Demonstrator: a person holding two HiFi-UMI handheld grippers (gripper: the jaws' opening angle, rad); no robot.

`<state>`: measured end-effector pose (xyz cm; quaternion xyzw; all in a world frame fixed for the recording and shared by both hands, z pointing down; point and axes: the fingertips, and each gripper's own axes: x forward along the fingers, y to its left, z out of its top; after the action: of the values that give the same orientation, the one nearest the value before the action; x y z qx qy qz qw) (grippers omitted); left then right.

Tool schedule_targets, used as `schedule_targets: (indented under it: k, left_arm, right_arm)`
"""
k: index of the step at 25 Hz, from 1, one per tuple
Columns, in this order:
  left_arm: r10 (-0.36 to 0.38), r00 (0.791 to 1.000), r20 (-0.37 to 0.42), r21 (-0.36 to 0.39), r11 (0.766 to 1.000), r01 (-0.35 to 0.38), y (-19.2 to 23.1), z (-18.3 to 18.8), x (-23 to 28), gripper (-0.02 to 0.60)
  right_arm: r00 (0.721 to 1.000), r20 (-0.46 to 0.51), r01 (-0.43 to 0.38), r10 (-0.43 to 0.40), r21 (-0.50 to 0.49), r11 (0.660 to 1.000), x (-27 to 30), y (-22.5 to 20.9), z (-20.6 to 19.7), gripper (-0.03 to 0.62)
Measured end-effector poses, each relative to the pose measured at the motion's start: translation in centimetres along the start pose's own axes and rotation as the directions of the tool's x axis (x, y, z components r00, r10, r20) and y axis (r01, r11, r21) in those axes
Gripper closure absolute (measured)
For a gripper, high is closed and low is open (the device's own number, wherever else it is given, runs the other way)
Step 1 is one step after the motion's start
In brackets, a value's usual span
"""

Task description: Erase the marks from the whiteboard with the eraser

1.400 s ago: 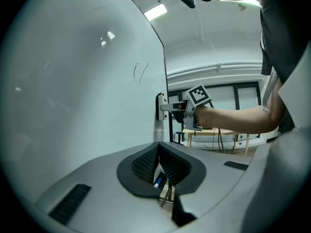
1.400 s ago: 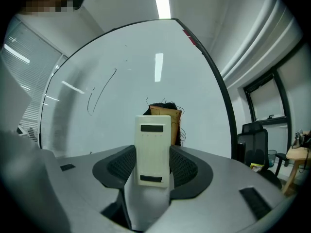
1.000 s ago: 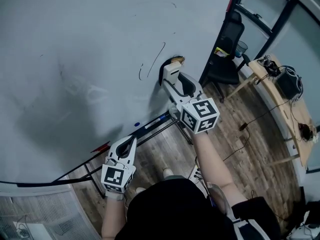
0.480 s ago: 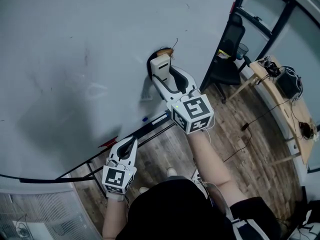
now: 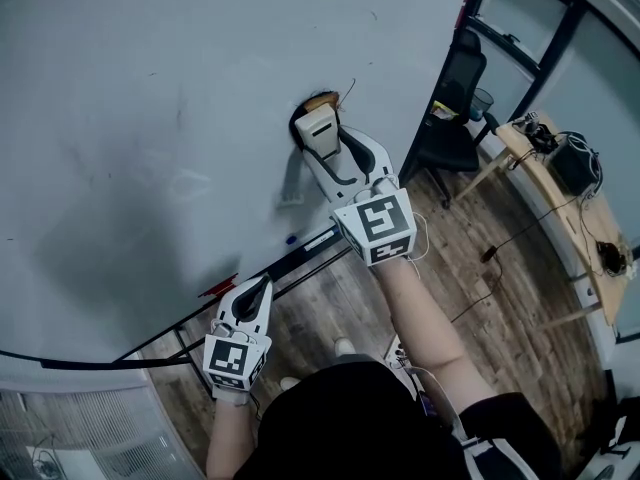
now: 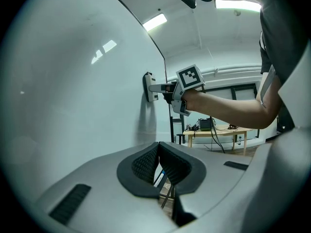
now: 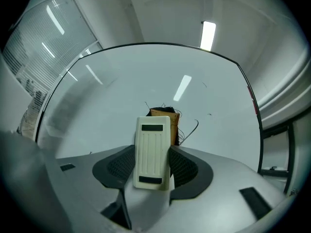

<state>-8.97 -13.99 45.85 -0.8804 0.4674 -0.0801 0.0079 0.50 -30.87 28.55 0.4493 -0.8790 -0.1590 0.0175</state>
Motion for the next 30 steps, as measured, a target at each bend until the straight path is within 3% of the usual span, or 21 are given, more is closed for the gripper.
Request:
schedule_targets:
  k: [11, 21, 30]
  left_arm:
    - [0.006, 1.000, 0.005, 0.000, 1.000, -0.006, -0.2, 0.1, 2.5, 0.563]
    - [0.024, 1.000, 0.021, 0.012, 1.000, -0.024, -0.7, 1.7, 5.1, 0.563]
    - [0.039, 0.999, 0.037, 0.007, 0.999, -0.039, -0.8, 2.5, 5.7, 0.563]
  right_arm:
    - [0.998, 0.057, 0.047, -0.039, -0.148, 0.988, 0.3, -3.9, 1.9, 0.352]
    - [0.986, 0.145, 0.103, -0.079, -0.163, 0.981, 0.1, -11.1, 6.8, 0.352]
    - [0.978, 0.200, 0.097, -0.060, -0.177, 0.979, 0.5, -13.2, 11.6, 0.351]
